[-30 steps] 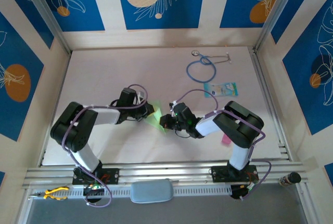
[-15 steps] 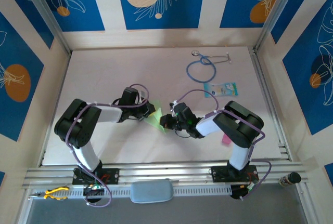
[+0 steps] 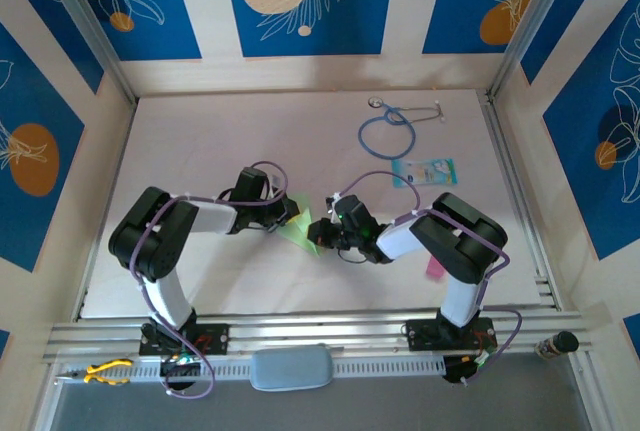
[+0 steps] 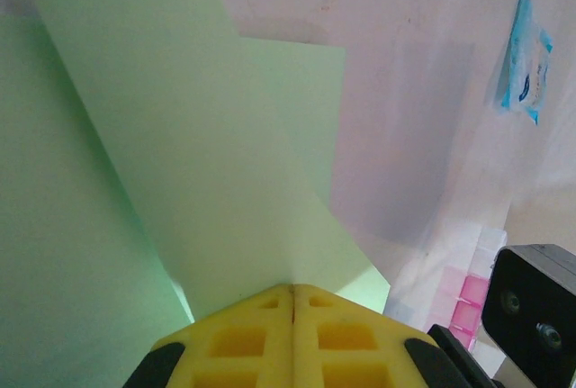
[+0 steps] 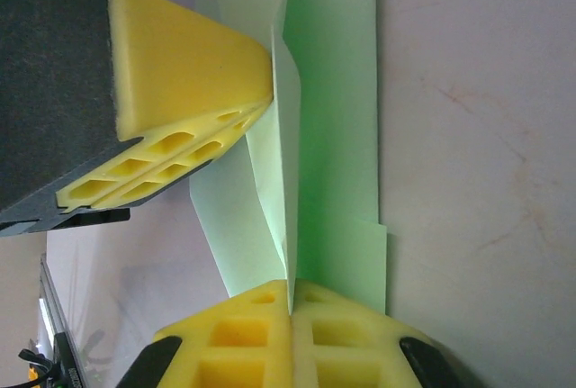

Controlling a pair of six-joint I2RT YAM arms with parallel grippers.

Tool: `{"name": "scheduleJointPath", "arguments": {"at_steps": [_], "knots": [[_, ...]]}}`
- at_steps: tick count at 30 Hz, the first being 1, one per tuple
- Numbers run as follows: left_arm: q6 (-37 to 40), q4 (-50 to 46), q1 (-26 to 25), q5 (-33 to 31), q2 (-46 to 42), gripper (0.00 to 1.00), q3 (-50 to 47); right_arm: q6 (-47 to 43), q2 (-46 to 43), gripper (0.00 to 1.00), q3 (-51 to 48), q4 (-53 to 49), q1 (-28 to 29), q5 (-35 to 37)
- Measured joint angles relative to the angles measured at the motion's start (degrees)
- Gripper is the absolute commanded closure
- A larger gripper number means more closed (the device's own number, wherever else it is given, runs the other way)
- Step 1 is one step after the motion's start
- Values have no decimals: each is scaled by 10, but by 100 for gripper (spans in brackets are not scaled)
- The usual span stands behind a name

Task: Fold a paper plane with a square sheet of paper (pick it up from the middle)
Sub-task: Fourth fold the wing at the center of the table.

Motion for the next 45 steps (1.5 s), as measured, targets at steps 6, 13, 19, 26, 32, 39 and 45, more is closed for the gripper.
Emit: {"name": "scheduleJointPath", "arguments": {"at_steps": [6,13,19,26,32,39,45], "knots": [[-1,0,0,-3,6,96,9,6,3,99,3,-3,-5,-13],[-1,-5,0,-6,17,97,17,10,4,99,4,-4,-9,-21],[1,-18,0,-9,23,98,23,11,4,99,7,-10,-11,-26],[12,-35,0,-12,26,98,30,13,6,97,12,-17,-14,-37],[16,-35,0,-10,30,98,34,15,5,89,19,-34,-16,-45],[16,-30,0,-6,33,97,36,8,-17,85,23,-82,-13,-48],[16,-30,0,-6,34,96,36,0,-31,89,23,-123,-11,-52]]}}
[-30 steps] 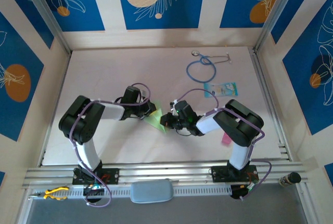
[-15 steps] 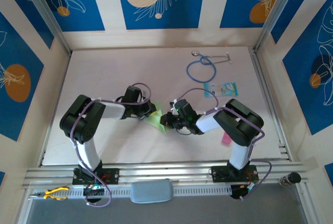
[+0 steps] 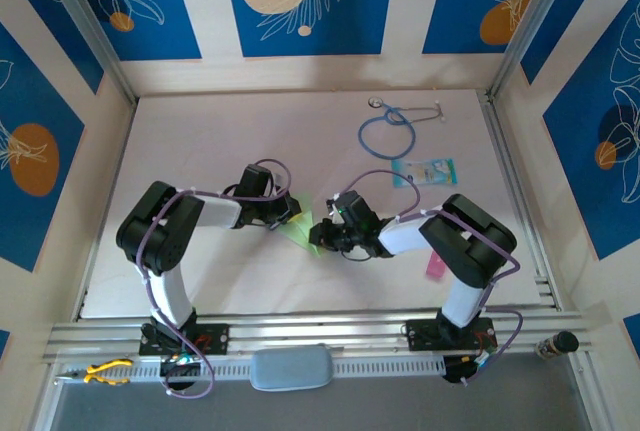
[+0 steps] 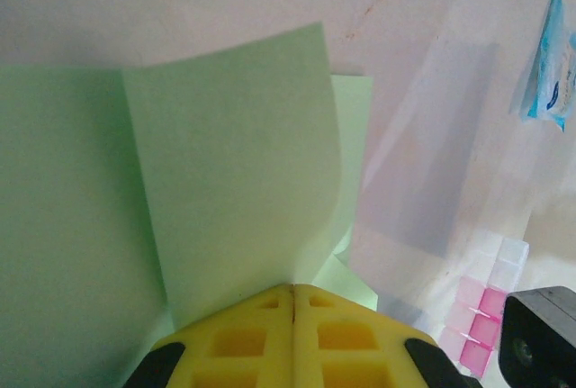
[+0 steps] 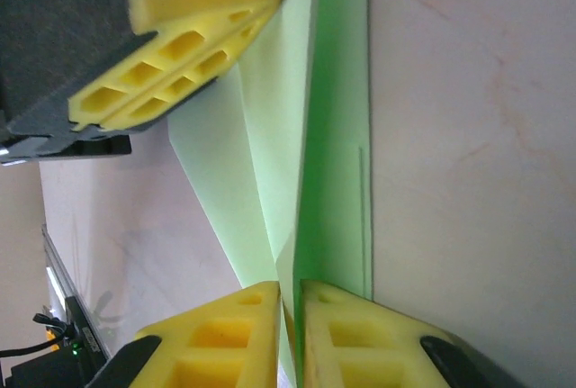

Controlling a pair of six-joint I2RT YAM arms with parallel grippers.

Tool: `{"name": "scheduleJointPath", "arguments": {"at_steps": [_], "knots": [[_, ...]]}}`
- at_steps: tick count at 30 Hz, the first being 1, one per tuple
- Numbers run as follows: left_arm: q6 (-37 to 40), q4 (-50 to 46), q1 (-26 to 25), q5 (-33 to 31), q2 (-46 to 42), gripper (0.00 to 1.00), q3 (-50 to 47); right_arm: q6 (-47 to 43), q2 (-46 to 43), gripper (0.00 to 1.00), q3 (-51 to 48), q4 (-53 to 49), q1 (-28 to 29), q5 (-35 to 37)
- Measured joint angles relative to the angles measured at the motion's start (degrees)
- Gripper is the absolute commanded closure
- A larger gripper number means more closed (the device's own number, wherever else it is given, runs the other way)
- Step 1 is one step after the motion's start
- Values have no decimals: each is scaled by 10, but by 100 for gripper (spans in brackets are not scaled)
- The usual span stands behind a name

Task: Fold a paper plane with a square sheet of paper (pick it up from the middle)
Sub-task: Fourth fold the wing at the center of the table.

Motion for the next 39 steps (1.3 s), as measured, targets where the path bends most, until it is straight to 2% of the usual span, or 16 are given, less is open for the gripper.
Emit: {"name": "scheduleJointPath", "arguments": {"at_steps": [8,15,18,29,39], "knots": [[11,1,0,4,3,93,4,-2,0,93,-1,-9,-1,-5],[20,3,-1,14,-1,80,5,2,0,97,-4,-9,-9,-20],[32,-1,-2,15,-19,78,5,10,2,97,-5,-8,-15,-36],[44,-5,-16,15,-70,89,-7,30,12,98,-5,2,-29,-69],[33,2,-31,19,-58,90,-24,38,13,98,-5,2,-32,-72]]}}
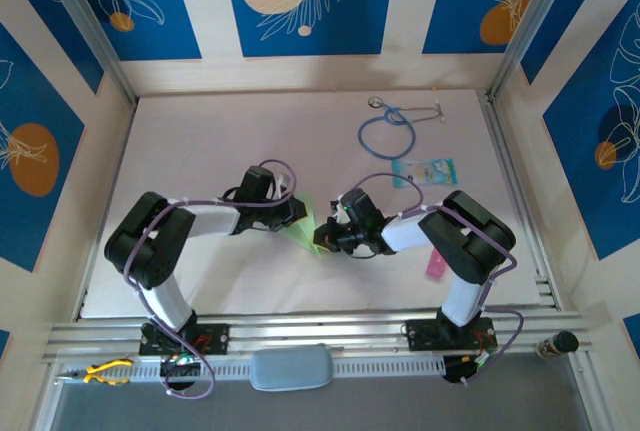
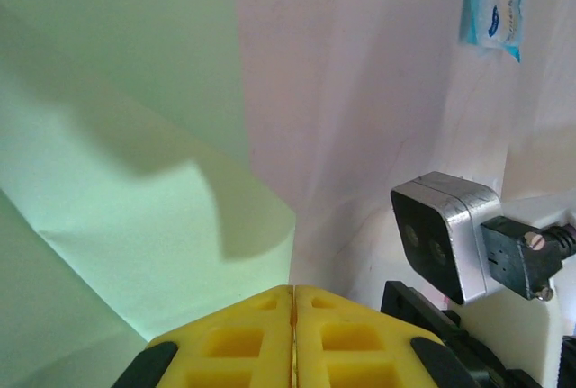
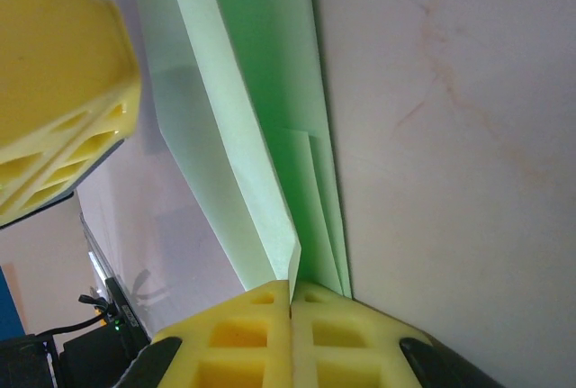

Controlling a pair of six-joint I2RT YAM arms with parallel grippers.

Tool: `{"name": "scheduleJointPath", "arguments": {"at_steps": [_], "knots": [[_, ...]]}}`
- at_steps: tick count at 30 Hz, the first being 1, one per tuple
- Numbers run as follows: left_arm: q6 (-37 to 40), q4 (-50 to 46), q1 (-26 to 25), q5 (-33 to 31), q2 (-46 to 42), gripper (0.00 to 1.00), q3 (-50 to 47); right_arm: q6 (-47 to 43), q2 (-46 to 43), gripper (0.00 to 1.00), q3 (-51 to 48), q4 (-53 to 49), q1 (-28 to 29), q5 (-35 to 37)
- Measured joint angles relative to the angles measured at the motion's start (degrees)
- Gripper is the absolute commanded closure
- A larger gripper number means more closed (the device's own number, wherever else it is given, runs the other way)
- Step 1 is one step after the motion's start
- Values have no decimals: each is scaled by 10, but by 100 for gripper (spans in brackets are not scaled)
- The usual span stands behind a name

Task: Fold a paper plane with a square sheet of paper (pick it up from the middle)
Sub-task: Fourth fold the wing at the center of the table.

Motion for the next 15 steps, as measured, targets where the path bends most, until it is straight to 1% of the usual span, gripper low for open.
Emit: {"name": "scheduleJointPath", "arguments": {"at_steps": [8,11,15], "knots": [[-6,3,0,2,42,93,1,2,1,97,0,0,-1,-3],[-6,-1,-1,2,43,93,4,1,1,94,1,-1,-1,-4],[-6,-7,-1,0,43,94,5,-5,-5,87,4,-15,0,-5]]}}
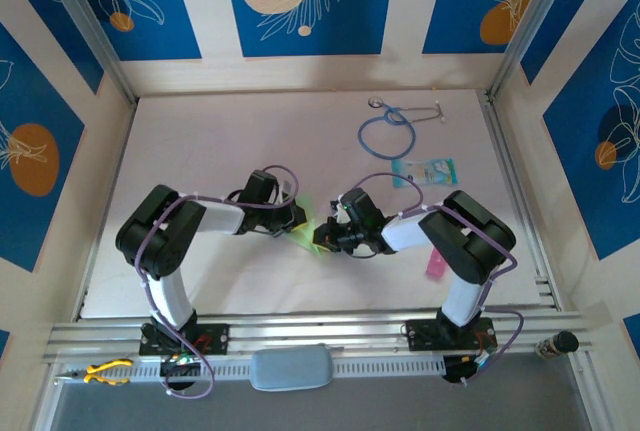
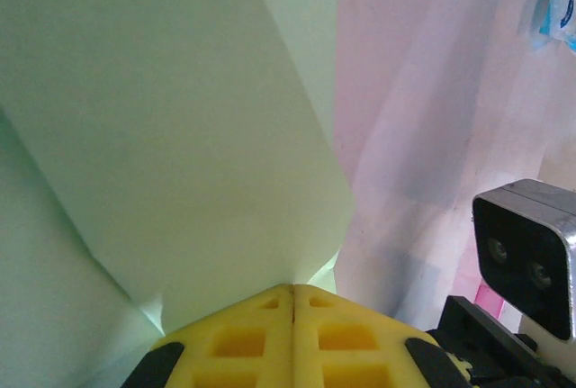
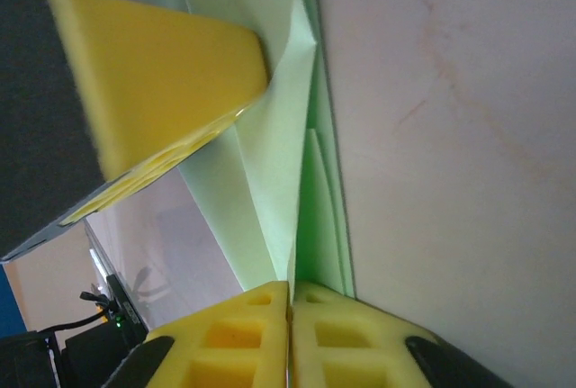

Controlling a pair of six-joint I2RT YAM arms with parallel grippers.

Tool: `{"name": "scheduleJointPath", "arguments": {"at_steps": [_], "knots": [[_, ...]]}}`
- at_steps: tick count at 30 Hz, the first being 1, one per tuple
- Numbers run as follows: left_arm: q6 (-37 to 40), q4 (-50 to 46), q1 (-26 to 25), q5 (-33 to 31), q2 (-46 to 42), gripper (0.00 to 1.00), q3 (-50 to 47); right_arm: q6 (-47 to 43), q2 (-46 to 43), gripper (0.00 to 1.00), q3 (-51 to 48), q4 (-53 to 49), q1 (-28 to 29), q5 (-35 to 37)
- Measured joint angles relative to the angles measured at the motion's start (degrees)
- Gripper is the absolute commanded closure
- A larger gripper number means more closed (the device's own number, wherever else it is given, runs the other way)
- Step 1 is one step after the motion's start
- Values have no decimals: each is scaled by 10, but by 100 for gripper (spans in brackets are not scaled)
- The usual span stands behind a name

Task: Fold a paper plane with a square sheet of paper (pick it up from the middle)
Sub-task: Fourth fold the wing at the center of the table.

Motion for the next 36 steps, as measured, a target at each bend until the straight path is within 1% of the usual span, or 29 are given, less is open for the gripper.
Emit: {"name": "scheduleJointPath", "arguments": {"at_steps": [5,12,21,24,31,33,36], "knots": [[0,0,0,0,2,94,2,-24,-21,83,3,-48,5,10],[0,0,0,0,3,94,2,-58,-36,82,16,-108,16,33],[0,0,0,2,6,94,6,-94,-44,89,35,-170,24,61],[0,0,-1,3,7,94,6,-97,-44,89,37,-177,26,64],[0,0,-2,2,7,94,7,-100,-58,85,38,-204,28,69],[0,0,-2,2,7,94,7,-101,-63,86,38,-217,28,69],[0,0,-2,2,7,94,7,-106,-64,89,38,-226,29,69]]}}
